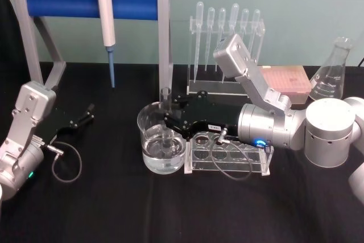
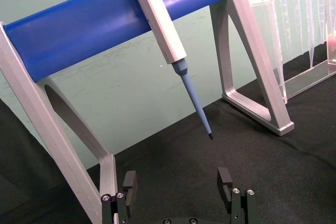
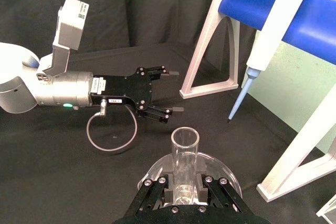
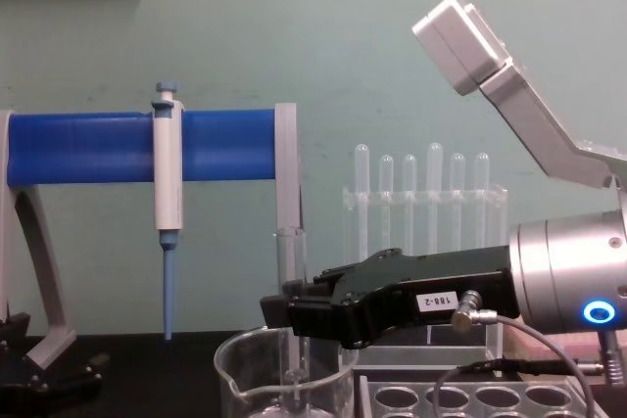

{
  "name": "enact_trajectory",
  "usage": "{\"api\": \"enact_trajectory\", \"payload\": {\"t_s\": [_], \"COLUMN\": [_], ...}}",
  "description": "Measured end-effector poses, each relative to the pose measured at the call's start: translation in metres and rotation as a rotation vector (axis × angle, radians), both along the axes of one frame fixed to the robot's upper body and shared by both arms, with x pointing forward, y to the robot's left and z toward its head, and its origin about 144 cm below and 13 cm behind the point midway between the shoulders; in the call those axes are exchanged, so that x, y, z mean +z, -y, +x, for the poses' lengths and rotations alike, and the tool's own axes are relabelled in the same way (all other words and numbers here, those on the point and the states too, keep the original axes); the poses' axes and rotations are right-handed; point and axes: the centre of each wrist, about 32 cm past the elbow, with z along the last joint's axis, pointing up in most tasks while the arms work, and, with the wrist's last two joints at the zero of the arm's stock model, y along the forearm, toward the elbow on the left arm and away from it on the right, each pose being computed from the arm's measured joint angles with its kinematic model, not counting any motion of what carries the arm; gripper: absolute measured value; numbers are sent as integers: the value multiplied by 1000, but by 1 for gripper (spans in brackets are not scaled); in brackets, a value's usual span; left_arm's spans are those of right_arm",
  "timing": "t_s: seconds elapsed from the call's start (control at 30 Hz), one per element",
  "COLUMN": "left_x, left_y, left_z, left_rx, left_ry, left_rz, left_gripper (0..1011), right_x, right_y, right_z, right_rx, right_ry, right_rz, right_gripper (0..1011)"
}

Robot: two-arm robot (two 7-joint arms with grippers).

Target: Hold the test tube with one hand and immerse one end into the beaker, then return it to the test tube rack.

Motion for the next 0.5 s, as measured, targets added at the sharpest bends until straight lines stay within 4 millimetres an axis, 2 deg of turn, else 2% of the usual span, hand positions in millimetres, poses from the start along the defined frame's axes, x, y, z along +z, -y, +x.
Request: {"api": "enact_trajectory", "payload": {"t_s": [0.5], "left_x": [0], "left_y": [0], "left_z": [0], "left_rx": [0], "left_ry": [0], "left_rz": [0], "left_gripper": [1000], "right_x": [0], "right_y": [0], "right_z": [0], "right_rx": [0], "right_ry": [0], "right_rz": [0], "right_gripper": [241]}}
